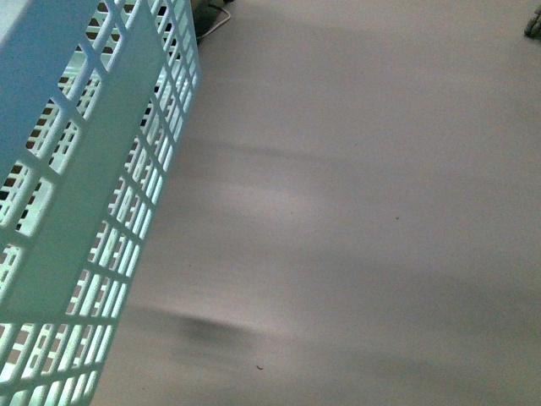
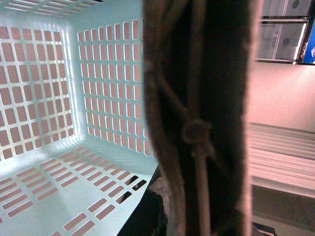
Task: Pick mango and avocado into basket
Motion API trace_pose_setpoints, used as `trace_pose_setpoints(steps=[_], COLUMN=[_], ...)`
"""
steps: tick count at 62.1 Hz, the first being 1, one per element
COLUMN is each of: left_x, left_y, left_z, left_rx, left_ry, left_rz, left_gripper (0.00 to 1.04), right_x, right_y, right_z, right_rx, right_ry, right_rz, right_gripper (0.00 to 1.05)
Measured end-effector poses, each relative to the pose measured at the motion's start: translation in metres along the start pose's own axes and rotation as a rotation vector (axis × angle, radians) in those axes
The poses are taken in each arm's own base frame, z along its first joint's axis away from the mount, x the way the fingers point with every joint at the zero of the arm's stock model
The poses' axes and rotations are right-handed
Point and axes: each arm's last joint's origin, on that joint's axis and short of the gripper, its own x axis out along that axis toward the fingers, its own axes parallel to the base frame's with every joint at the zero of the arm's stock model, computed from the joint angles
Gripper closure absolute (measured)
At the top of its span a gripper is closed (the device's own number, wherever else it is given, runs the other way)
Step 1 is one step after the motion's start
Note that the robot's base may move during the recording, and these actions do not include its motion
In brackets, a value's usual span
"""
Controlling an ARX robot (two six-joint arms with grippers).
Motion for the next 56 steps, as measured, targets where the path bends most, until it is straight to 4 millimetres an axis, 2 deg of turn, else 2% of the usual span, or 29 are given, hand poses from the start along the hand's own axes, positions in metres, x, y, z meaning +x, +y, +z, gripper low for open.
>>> trace_pose_setpoints(steps=[56], left_x=[-0.0004], left_y=[-0.0015], left_z=[0.0001], left_rx=[0.000], left_ry=[0.000], left_rz=[-0.005], left_gripper=[1.01], right_x=[0.0000], right_y=[0.0000], right_z=[0.0000], right_rx=[0.000], right_ry=[0.000], right_rz=[0.000], right_gripper=[0.09])
